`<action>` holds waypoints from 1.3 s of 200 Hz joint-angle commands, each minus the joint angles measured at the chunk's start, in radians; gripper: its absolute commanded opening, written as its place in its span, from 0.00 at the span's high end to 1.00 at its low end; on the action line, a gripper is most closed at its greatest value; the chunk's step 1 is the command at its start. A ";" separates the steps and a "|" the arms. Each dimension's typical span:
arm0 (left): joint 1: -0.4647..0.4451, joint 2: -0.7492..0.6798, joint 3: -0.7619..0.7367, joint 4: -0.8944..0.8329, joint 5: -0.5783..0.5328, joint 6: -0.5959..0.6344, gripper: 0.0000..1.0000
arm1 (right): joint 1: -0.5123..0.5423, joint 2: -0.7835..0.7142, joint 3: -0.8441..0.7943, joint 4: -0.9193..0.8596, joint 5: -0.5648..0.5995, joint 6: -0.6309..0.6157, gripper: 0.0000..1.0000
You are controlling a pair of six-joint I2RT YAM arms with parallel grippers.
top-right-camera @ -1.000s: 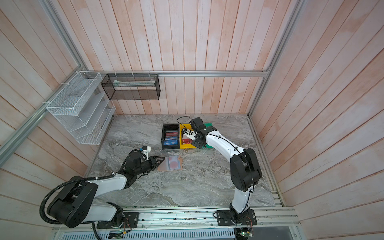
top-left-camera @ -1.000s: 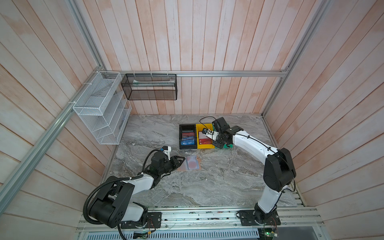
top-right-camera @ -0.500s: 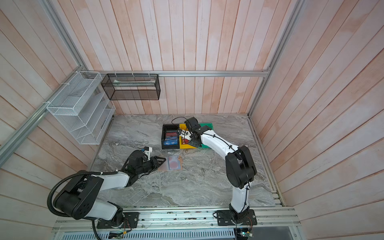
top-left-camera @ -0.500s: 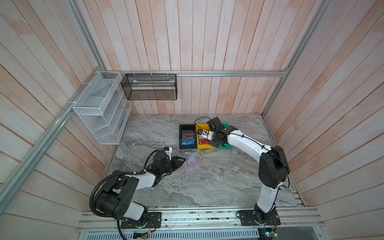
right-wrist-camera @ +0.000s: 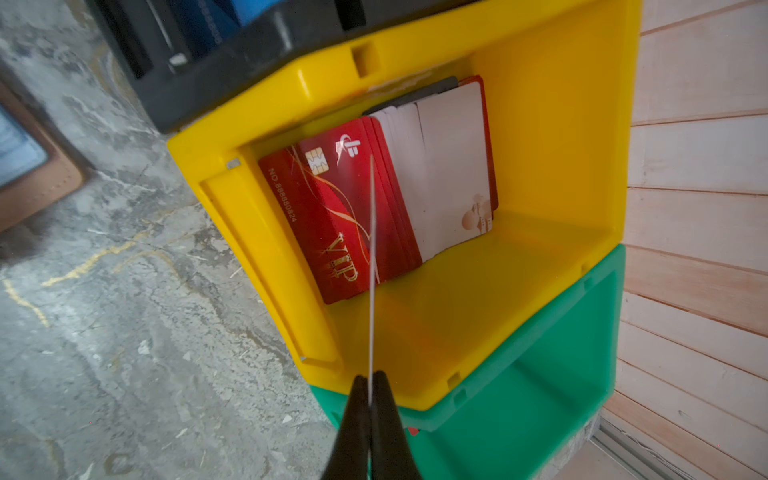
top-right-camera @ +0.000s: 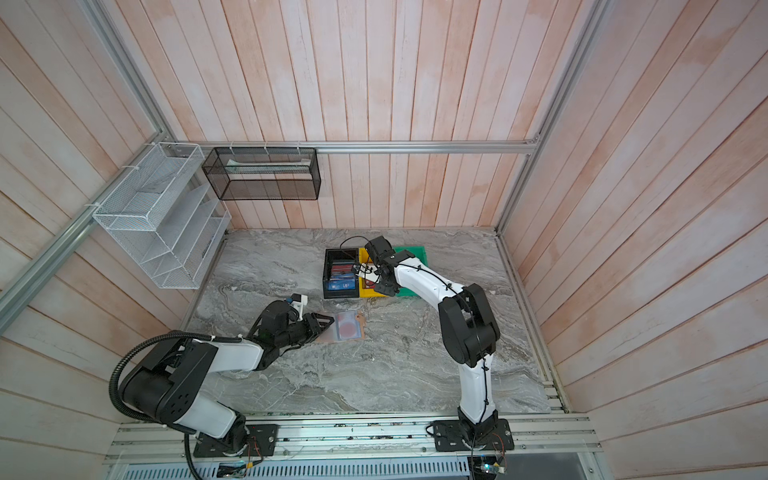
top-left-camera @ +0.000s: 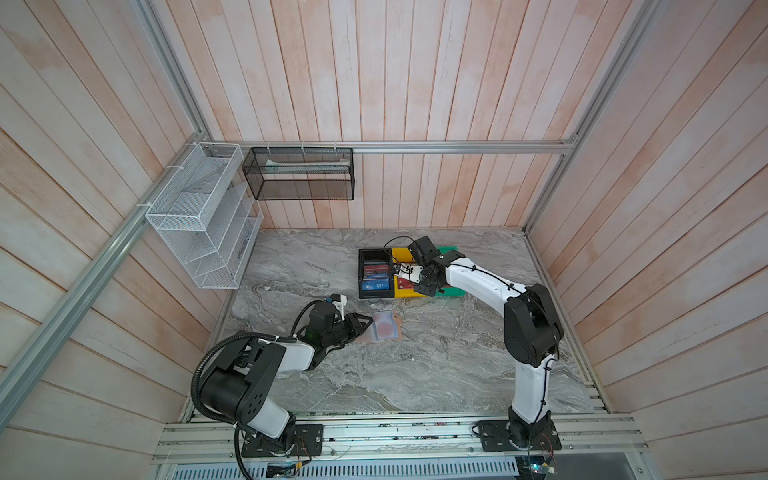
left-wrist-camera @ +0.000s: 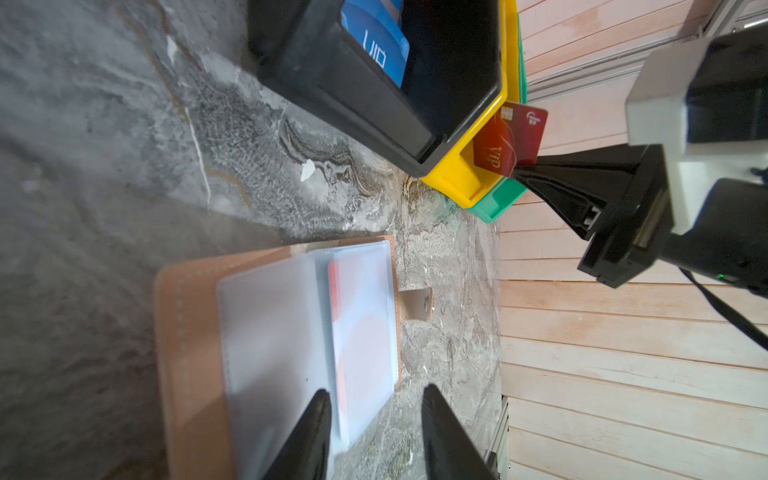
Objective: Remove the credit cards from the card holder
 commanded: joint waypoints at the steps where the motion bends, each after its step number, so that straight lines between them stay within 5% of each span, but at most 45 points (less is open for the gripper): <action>1: 0.000 0.020 0.021 0.037 0.015 0.021 0.61 | 0.007 0.021 0.020 -0.023 0.007 -0.009 1.00; 260: 0.056 0.068 0.024 0.066 0.059 0.028 0.62 | 0.030 0.094 0.092 -0.093 -0.035 -0.044 0.92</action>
